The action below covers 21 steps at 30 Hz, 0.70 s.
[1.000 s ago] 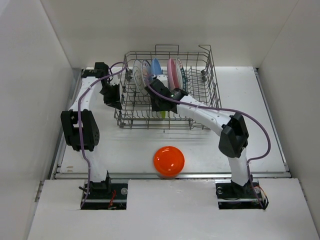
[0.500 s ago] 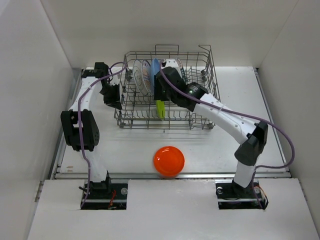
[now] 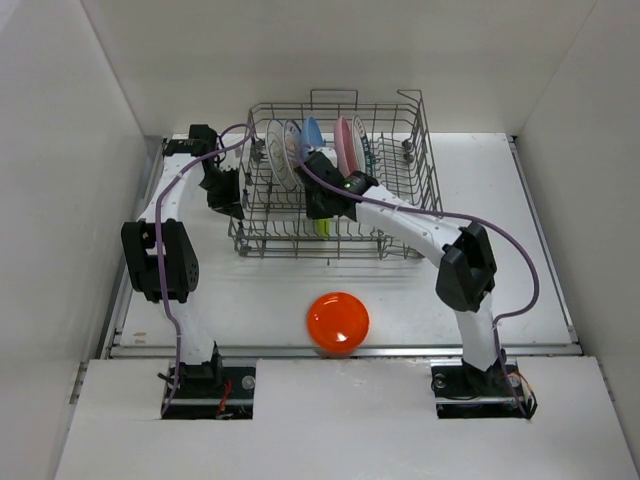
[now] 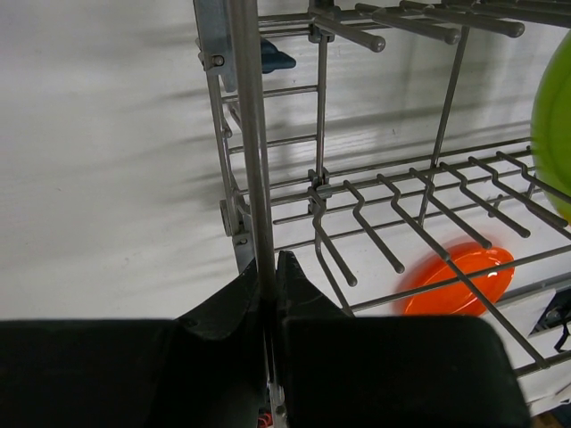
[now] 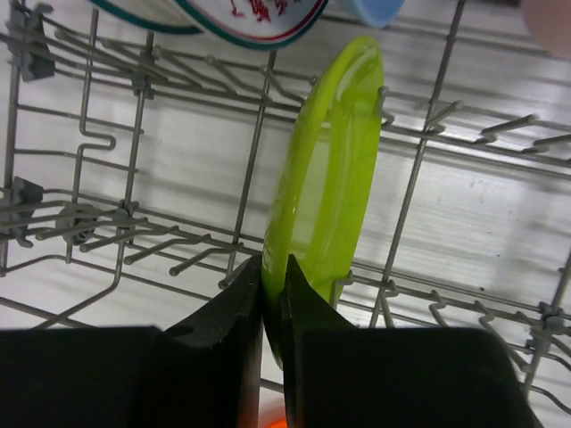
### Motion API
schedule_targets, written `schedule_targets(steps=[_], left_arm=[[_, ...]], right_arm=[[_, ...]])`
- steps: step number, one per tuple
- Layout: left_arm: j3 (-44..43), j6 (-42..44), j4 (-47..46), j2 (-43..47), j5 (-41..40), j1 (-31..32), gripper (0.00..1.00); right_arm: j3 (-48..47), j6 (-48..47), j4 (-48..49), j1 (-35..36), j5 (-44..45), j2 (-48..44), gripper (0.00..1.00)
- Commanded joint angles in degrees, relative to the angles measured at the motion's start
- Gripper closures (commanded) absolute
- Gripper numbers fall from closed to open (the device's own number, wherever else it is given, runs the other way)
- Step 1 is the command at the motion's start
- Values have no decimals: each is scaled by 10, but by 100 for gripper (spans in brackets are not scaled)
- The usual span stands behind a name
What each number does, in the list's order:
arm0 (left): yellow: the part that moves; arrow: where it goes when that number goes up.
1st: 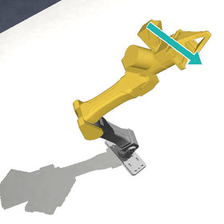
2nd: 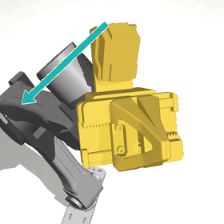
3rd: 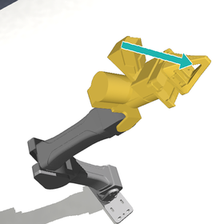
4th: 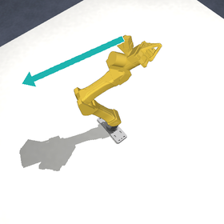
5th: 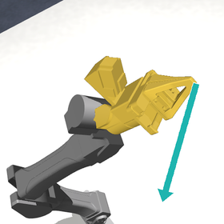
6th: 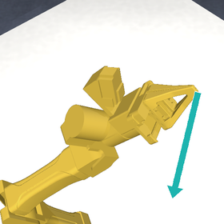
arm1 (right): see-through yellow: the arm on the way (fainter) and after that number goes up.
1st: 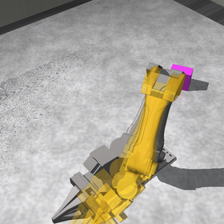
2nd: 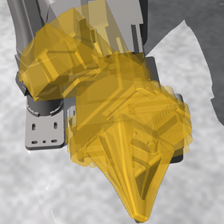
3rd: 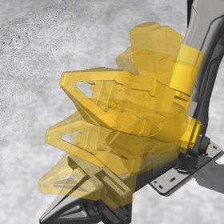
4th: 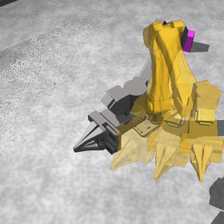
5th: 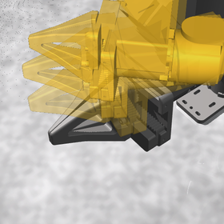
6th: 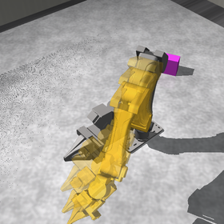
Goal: Unload the plates from the dish rack
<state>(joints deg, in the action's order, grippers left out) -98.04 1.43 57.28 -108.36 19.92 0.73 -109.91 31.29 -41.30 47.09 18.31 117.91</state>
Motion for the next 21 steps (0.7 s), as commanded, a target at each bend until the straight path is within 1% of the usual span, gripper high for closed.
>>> schedule_targets(steps=[1, 4, 6, 7, 9, 10, 11, 12, 13, 14, 16, 17, 18, 20, 21], left_arm=[[17, 4, 29, 28, -20, -7, 100], [22, -1, 24, 28, -25, -7, 100], [22, -1, 24, 28, -25, -7, 100], [22, -1, 24, 28, -31, -7, 100], [22, -7, 24, 28, -31, -7, 100], [22, -7, 24, 28, -31, -7, 100], [16, -7, 24, 28, -31, -7, 100], [16, -7, 24, 28, -31, -7, 100], [16, -7, 24, 28, -37, -7, 100], [16, -7, 24, 28, -38, -7, 100], [16, -7, 24, 28, -45, -7, 100], [11, -7, 24, 33, -45, -7, 100], [11, -7, 24, 33, -45, -7, 99], [4, -7, 29, 33, -45, -7, 99], [-2, -7, 35, 33, -51, -7, 99]], right_arm=[[-49, -13, -10, -5, 51, -67, 100], [-65, -38, -17, 1, 90, -100, 100], [-73, -69, 1, 6, 105, -136, 100], [-66, -86, 33, 6, 105, -148, 100], [-60, -131, 62, 6, 105, -176, 100], [-60, -141, 62, 6, 105, -176, 100], [-85, -148, 49, 6, 100, -181, 100], [-94, -156, 26, 23, 106, -182, 100], [-94, -162, 25, 23, 106, -190, 100], [-84, -170, 18, 49, 117, -199, 100], [-44, -202, 24, 84, 118, -247, 100], [-19, -211, 25, 104, 118, -265, 100], [25, -211, 25, 143, 118, -295, 100], [58, -217, -9, 182, 106, -312, 100], [80, -209, -55, 220, 101, -312, 100]])
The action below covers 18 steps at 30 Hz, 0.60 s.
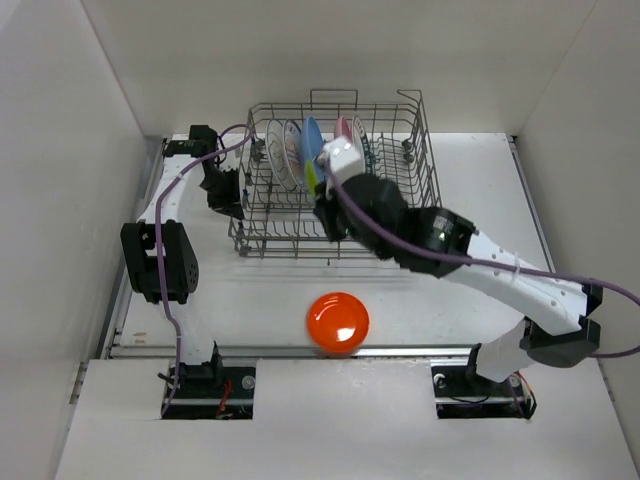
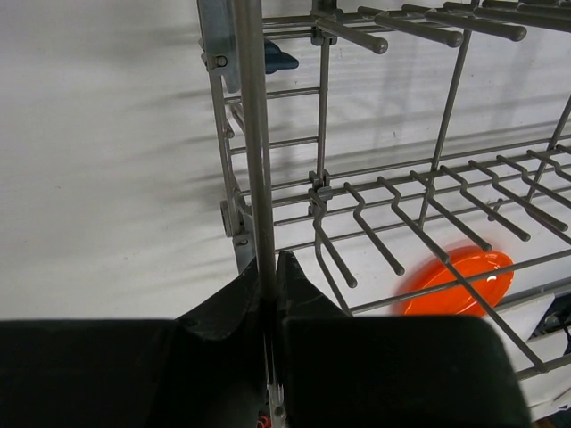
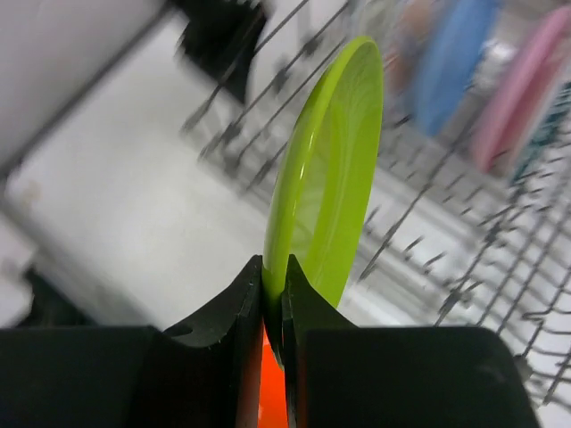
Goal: Unload the plates from the dish rack
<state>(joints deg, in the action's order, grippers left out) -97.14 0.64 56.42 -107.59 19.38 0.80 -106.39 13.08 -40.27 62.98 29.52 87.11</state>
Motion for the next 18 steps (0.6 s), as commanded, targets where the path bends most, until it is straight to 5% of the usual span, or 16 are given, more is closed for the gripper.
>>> schedule_targets(steps=[1, 9, 18], left_arm=[[-18, 1, 44, 26, -45, -8, 99], [-45, 6, 55, 57, -51, -8, 94], [-45, 11, 60, 75, -51, -8, 89]], right_arm=[[54, -15, -93, 78, -11, -9, 100], [86, 158, -259, 208, -1, 51, 100], [122, 288, -373, 219, 54, 203, 100]])
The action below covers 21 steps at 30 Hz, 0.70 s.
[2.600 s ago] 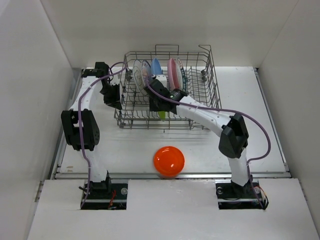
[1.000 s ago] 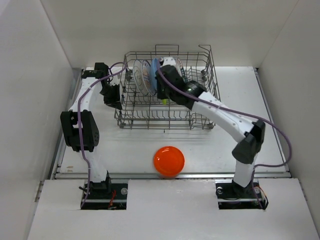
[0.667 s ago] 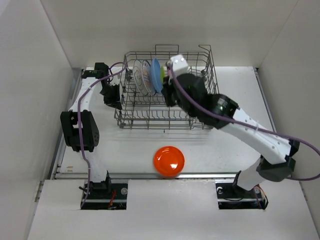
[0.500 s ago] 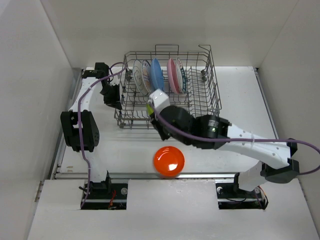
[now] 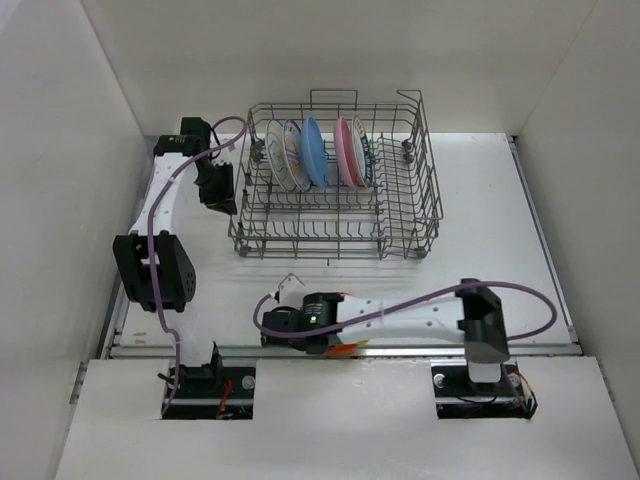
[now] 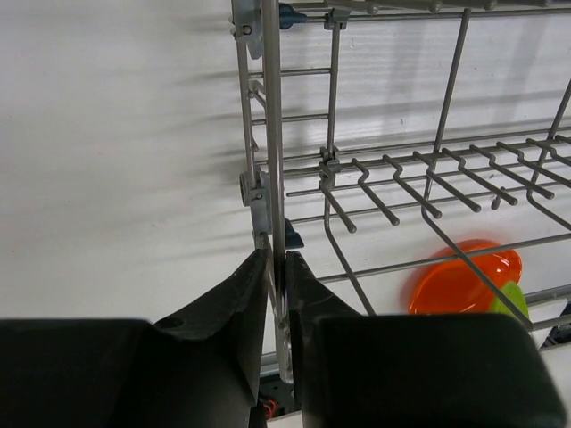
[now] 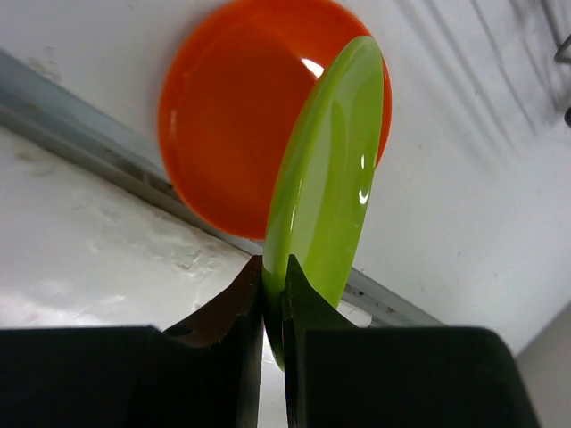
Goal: Unload the plates from the dish rack
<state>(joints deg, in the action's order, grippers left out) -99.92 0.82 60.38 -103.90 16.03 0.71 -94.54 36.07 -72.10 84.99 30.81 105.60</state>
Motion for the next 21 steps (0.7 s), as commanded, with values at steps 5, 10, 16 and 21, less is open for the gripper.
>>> schedule_targets(steps=[5, 10, 16, 21], left_arm=[[-12, 9, 25, 48, -12, -7, 88], [-12, 9, 25, 48, -12, -7, 87], [-18, 15, 31, 48, -7, -7, 84], [-54, 26, 37, 48, 5, -7, 80]], right_arm=[[-17, 58, -28, -1, 34, 68, 67], [-27, 58, -3, -1, 28, 54, 28], [-28, 58, 47, -1, 28, -28, 24], [48, 90, 128, -52, 21, -154, 23]])
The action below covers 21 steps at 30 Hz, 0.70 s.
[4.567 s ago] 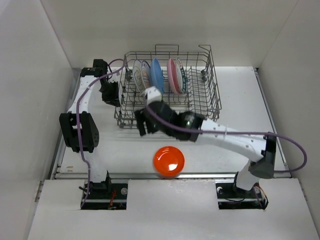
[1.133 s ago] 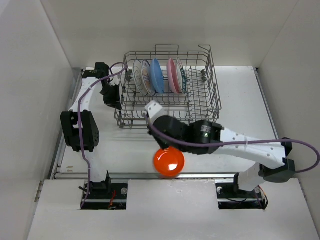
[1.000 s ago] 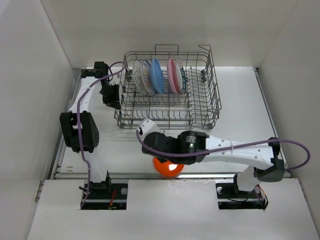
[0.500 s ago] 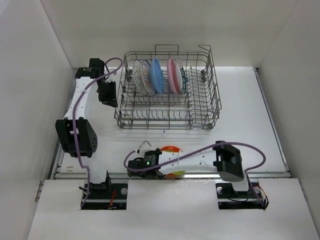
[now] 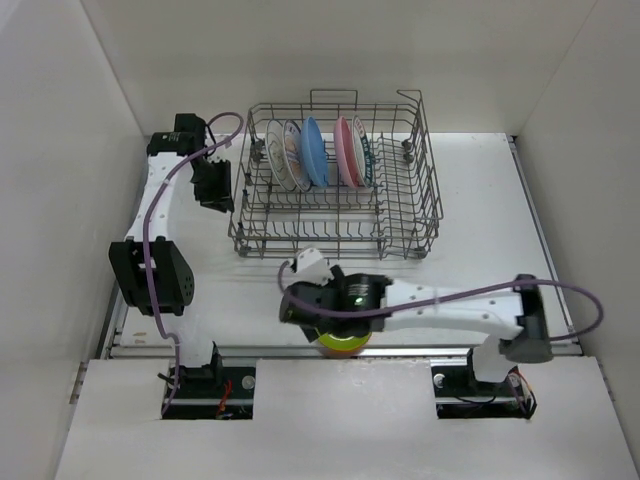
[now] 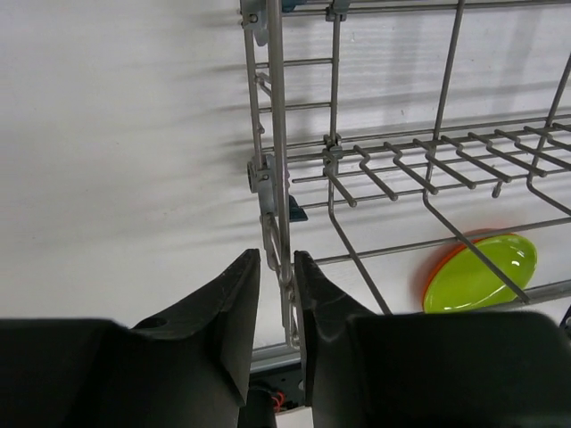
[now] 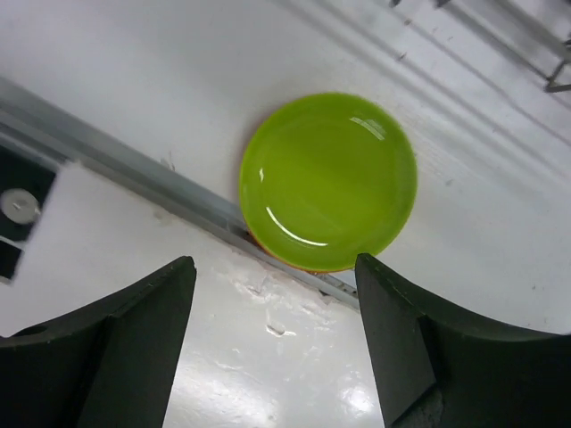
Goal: Unload the plates from the dish rack
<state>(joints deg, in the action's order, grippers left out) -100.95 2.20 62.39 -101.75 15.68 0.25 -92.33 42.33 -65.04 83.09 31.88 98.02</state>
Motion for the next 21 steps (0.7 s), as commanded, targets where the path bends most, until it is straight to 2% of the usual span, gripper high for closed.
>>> schedule_targets(steps=[1, 6, 7, 9, 12, 14, 17, 21], left_arm=[[-51, 18, 17, 27, 8, -3, 80], [-137, 24, 22, -2, 3, 27, 71], [-179, 24, 22, -12, 3, 33, 69], [-217, 4, 22, -45, -2, 55, 66], [-288, -4, 16, -97, -23, 84, 59], [-338, -11, 16, -124, -78, 119, 55], [-362, -11, -16, -162, -171, 161, 52], [-362, -18, -68, -176, -277, 178, 54]], right_arm=[[36, 28, 72, -44, 10, -100, 22], [91, 33, 177, -143, 5, -235, 19], [108, 33, 191, -194, -2, -271, 19], [120, 15, 213, -252, -9, -295, 19], [106, -16, 219, -369, -32, -282, 19], [71, -34, 219, -451, -58, -241, 19], [18, -63, 219, -523, -87, -194, 19], [-13, -96, 241, -549, -119, -136, 19]])
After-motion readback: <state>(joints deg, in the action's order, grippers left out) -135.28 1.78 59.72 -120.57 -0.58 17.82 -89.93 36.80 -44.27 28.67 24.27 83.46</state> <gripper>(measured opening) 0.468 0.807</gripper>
